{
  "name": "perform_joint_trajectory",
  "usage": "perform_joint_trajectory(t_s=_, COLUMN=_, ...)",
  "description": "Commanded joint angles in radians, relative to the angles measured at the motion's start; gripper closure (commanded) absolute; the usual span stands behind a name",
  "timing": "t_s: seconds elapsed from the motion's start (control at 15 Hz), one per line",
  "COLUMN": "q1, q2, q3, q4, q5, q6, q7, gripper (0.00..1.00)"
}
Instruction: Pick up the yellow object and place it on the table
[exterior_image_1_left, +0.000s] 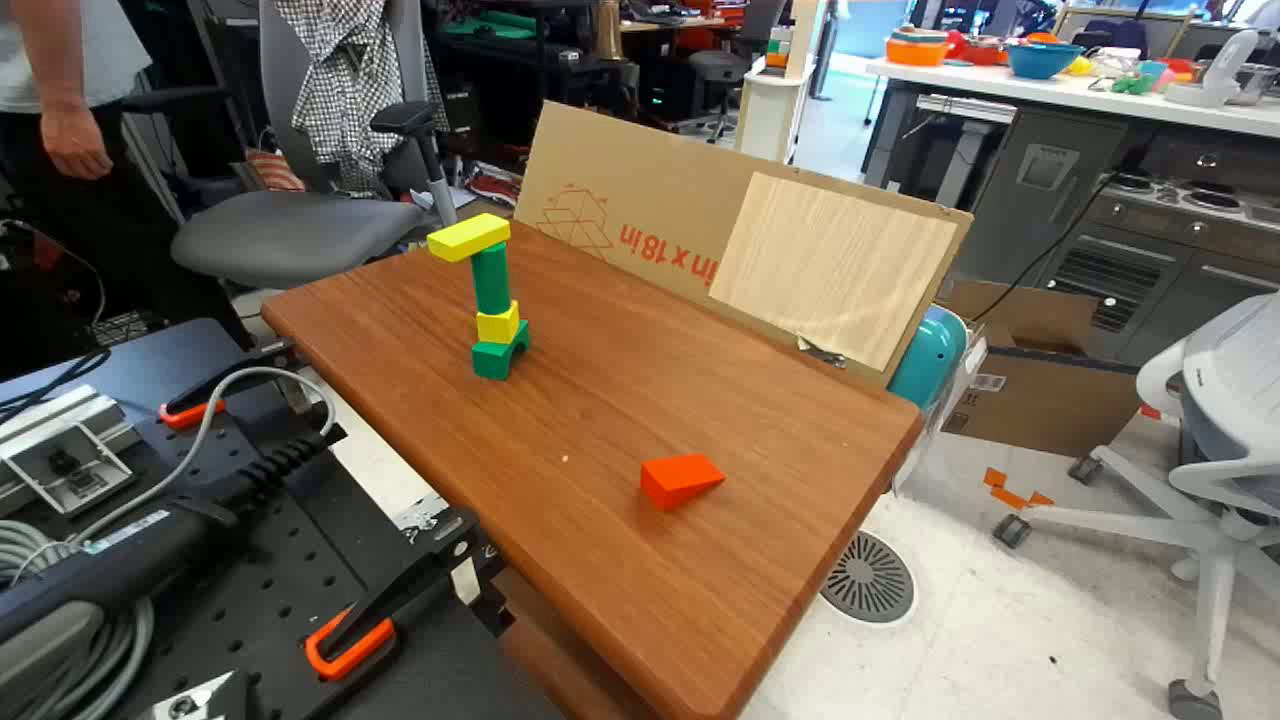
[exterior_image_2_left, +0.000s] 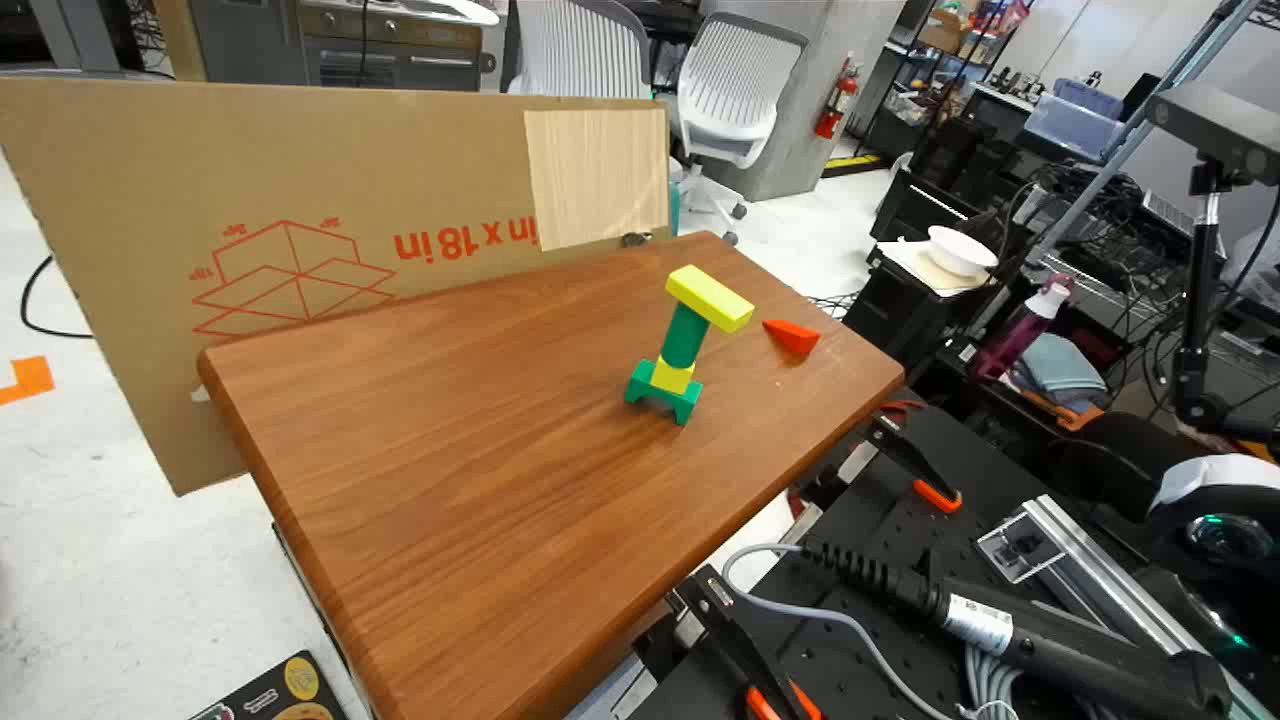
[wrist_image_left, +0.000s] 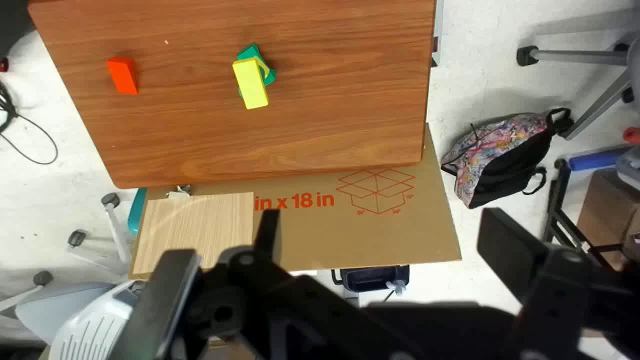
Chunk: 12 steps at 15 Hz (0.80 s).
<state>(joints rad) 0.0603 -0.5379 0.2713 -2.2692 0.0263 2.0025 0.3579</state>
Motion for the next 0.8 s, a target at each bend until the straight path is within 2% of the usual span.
perform_joint_trajectory(t_s=0.0, q1=0.013, q2=0.003, q3=-0.011, q4=0.003, q5=-0.008, q6=-0.002, q7=0.006, gripper=0.00)
perform_joint_trajectory(t_s=0.53, q1=0.010, q2=0.033, q3=-0.032, q4=-0.018, q5=-0.017, q6=0.047, q7=-0.044, gripper=0.00)
perform_joint_trajectory(t_s=0.73, q1=0.003, q2=0.075, q3=-0.057, q4=-0.054, q5=-0.035, q6=0.135, q7=-0.105, gripper=0.00)
